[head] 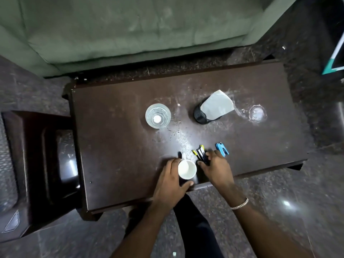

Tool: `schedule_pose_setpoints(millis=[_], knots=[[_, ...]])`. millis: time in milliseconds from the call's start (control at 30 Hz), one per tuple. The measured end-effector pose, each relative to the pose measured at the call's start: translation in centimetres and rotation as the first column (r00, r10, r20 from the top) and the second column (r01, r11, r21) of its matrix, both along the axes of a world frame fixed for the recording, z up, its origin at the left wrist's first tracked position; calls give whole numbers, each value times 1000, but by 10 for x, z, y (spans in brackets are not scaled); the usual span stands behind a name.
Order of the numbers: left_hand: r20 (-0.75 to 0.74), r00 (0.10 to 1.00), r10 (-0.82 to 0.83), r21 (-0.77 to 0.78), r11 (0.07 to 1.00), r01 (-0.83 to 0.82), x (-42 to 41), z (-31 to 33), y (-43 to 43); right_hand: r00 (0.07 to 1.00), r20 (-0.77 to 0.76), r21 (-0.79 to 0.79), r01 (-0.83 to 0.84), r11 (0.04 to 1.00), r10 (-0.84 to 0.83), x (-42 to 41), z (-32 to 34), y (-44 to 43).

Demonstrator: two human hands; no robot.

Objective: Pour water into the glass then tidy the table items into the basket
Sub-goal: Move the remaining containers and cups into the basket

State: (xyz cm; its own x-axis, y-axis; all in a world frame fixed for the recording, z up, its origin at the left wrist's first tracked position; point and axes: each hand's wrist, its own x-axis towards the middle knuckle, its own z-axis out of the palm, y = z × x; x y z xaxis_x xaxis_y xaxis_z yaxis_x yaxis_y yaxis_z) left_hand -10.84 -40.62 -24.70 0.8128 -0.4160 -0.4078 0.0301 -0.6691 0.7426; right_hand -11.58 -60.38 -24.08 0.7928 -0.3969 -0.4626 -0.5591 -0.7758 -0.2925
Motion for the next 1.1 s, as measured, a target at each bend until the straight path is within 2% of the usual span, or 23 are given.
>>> schedule_pose_setpoints(millis=[133,333,533,633,800,967,1100], knots=[[31,999,31,30,999,-32,0,-1,-11,1000,7,-19,-23,1000,23,5,-12,-1],[60,995,84,-38,996,-82,3,3,-9,999,42,-17,-4,1000,4,-1,-12,-7],[163,959,230,-119,970,-213,12,34,53,985,167,-13,-31,999,33,1,28,29],[215,935,282,-147,956,-254,26,57,99,968,233,12,-102,995,96,16,55,69],[314,879,358,-197,931,-308,45,103,198,954,293,222,-135,966,65,49,91,165],[451,818,358,-125,932,-339,60,147,322,935,335,425,-258,868,115,86,116,283],[465,800,379,-48,913,-405,74,169,408,928,317,498,-337,799,194,105,135,371]])
